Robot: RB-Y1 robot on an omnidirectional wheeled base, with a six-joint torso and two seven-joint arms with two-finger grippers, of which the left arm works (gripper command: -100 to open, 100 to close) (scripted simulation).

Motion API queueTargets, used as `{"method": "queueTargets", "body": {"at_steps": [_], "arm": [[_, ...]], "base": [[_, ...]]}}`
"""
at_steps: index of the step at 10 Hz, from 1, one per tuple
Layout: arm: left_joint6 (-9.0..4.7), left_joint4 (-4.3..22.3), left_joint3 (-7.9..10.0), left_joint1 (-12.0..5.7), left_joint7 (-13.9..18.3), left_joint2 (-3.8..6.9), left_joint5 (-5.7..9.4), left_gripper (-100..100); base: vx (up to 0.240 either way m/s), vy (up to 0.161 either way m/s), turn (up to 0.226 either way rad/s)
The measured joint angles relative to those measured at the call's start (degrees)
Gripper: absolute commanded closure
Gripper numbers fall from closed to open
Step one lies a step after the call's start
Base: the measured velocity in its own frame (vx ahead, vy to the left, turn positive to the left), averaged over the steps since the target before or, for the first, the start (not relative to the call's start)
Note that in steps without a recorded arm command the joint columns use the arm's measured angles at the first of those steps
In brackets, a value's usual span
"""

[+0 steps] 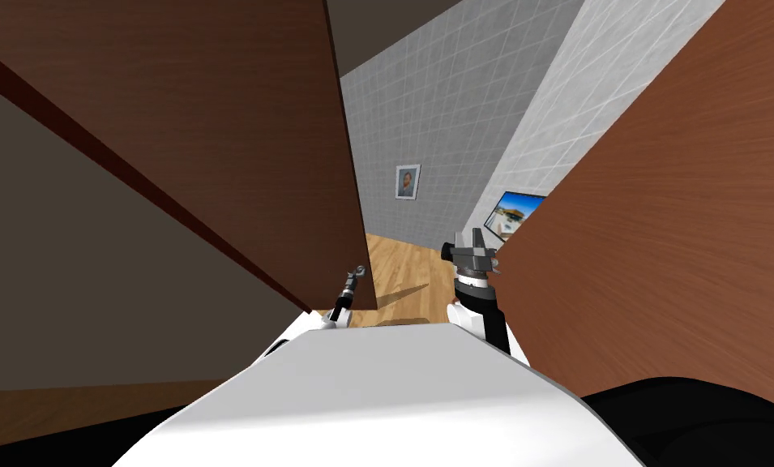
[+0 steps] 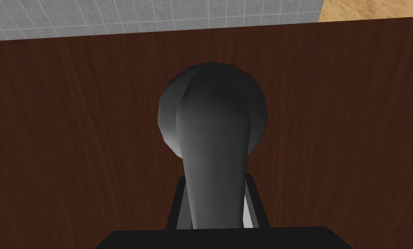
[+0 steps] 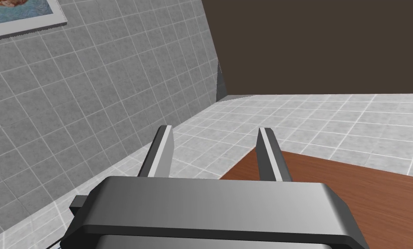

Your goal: Push the door open

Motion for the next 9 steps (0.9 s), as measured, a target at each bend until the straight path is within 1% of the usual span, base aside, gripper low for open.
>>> {"method": "queueTargets", "body": {"at_steps": [1,2,4,5,6,7,8,9], "arm": [[0.59,-0.5,0.70,0.07,-0.3,0.04,0.33,100],[0.89,-1.0,1.36,0.58,-0.5,0.33,0.65,100],[0.56,-0.2,2.86,0.42,-1.0,0.59,1.39,100],[0.76,-0.8,3.47,0.83,-1.4,0.69,1.67,100],[0.65,-0.3,4.01,0.47,-1.4,0.92,1.95,100],[0.87,-0.8,4.61,0.74,-1.7,1.03,2.24,100],[0.94,-1.0,5.21,0.91,-2.0,1.08,2.52,100],[0.89,-1.0,5.39,0.89,-2.1,1.22,2.61,100]], "base": [[0.192,-0.156,0.076],[0.180,-0.143,0.080],[0.164,-0.106,0.056],[0.155,-0.109,0.053],[0.151,-0.107,0.059],[0.142,-0.104,0.056],[0.063,-0.039,0.038],[0.125,-0.039,0.043]]}}
